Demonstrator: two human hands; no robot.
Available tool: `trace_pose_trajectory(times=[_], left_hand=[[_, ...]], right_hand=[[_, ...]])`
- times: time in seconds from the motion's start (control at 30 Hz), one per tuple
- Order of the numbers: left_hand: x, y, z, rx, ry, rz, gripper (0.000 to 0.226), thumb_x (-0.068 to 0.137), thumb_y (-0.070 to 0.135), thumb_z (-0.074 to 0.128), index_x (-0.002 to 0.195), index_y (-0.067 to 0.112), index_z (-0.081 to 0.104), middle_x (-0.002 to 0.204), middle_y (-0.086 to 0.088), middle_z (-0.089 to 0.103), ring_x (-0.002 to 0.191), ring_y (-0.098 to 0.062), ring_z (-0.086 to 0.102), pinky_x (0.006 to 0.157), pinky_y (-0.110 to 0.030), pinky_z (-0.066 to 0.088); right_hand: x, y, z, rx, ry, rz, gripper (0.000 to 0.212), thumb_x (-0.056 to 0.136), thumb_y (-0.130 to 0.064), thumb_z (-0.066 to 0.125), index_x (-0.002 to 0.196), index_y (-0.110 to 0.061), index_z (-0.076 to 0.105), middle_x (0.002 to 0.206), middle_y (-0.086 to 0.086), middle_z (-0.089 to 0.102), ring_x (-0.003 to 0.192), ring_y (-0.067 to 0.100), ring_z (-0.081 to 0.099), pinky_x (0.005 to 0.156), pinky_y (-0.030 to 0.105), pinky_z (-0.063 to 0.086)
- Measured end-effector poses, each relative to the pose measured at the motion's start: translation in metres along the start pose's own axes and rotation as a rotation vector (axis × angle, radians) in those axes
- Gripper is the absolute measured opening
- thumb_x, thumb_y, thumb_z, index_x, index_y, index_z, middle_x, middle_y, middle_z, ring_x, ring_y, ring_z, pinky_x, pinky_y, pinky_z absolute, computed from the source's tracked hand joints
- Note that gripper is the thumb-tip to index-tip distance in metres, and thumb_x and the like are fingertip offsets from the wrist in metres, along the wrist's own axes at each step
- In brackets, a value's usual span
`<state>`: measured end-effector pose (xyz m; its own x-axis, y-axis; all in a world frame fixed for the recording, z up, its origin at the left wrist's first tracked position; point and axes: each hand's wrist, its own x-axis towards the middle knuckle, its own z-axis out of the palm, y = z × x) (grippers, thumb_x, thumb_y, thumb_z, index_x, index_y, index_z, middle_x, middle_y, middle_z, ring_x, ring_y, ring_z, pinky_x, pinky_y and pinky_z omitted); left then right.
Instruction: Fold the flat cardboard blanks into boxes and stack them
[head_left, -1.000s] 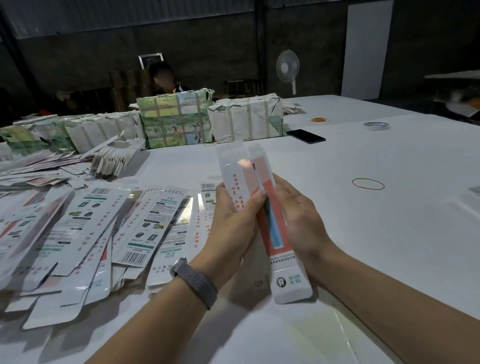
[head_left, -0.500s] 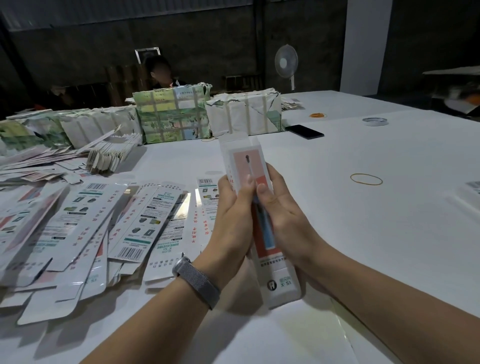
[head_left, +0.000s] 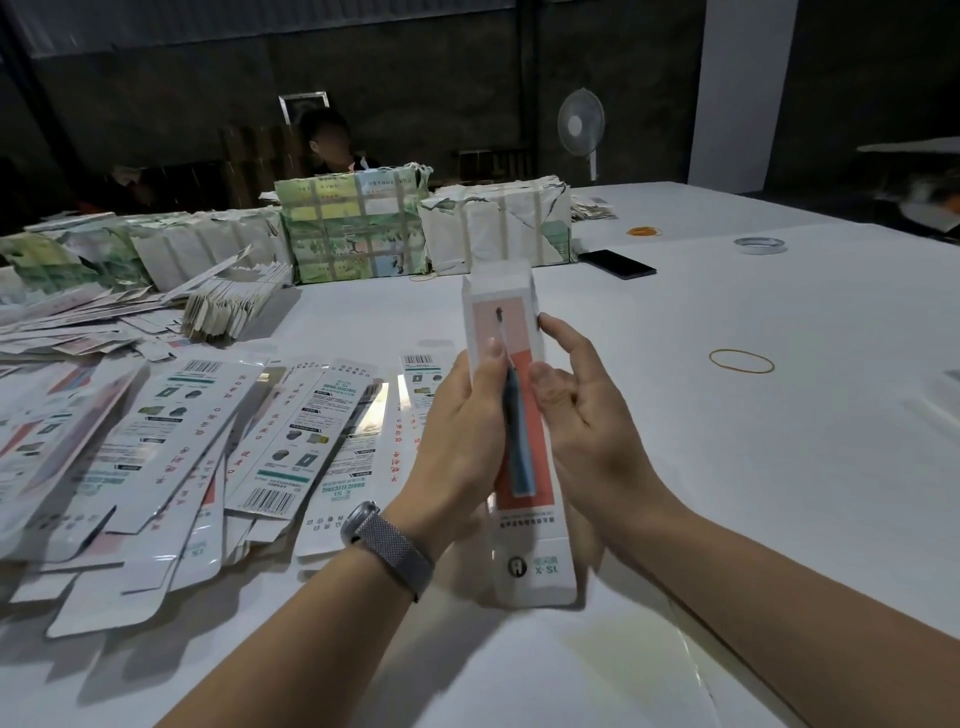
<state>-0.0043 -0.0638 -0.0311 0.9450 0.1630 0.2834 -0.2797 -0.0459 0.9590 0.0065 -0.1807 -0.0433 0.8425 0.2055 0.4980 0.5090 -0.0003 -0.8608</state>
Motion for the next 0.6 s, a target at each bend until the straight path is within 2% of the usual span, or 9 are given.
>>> trace_pose_trajectory(times=[0.13,0.27,0.37,0.47,0.6], left_hand=[[-0.002,0.001,0.0,0.001,0.02,0.028,0.04,0.106,0.048,0.035,0.111,0.025,0.068,0.085,-0.001,0.077,0.075,-0.017,0.076,0.063,-0.023,0.058],[-0.004,0.002,0.001,0.04,0.016,0.057,0.039,0.106,0.046,0.034,0.105,0.027,0.068,0.081,0.003,0.077,0.071,-0.015,0.075,0.059,-0.02,0.056],[-0.006,0.003,0.002,0.063,-0.008,0.064,0.036,0.107,0.043,0.035,0.109,0.023,0.065,0.081,0.001,0.075,0.072,-0.014,0.074,0.061,-0.021,0.056],[-0.008,0.002,0.007,0.092,-0.027,0.086,0.032,0.107,0.042,0.037,0.109,0.024,0.064,0.088,-0.004,0.074,0.078,-0.017,0.074,0.07,-0.029,0.061],[-0.011,0.001,0.008,0.104,-0.078,0.066,0.039,0.105,0.051,0.036,0.117,0.024,0.062,0.097,-0.006,0.074,0.088,-0.021,0.074,0.087,-0.045,0.06]], right_hand=[[0.001,-0.003,0.0,-0.087,0.007,-0.05,0.034,0.095,-0.054,0.042,0.128,-0.058,0.038,0.101,-0.02,0.071,0.091,0.009,0.072,0.081,0.044,0.061],[0.001,-0.004,-0.003,-0.053,-0.002,-0.044,0.032,0.092,-0.056,0.044,0.121,-0.064,0.033,0.102,-0.028,0.069,0.091,0.008,0.072,0.08,0.039,0.062],[0.004,-0.002,-0.006,-0.023,-0.006,-0.038,0.033,0.098,-0.049,0.046,0.122,-0.066,0.031,0.1,-0.023,0.069,0.09,0.008,0.072,0.078,0.031,0.062],[0.01,-0.001,-0.011,0.011,0.013,-0.046,0.037,0.102,-0.038,0.045,0.128,-0.061,0.035,0.101,-0.016,0.07,0.094,0.009,0.071,0.079,0.025,0.059],[0.012,0.002,-0.013,0.048,0.0,-0.019,0.042,0.098,-0.039,0.042,0.14,-0.046,0.039,0.112,-0.01,0.07,0.099,0.01,0.07,0.08,0.023,0.057]])
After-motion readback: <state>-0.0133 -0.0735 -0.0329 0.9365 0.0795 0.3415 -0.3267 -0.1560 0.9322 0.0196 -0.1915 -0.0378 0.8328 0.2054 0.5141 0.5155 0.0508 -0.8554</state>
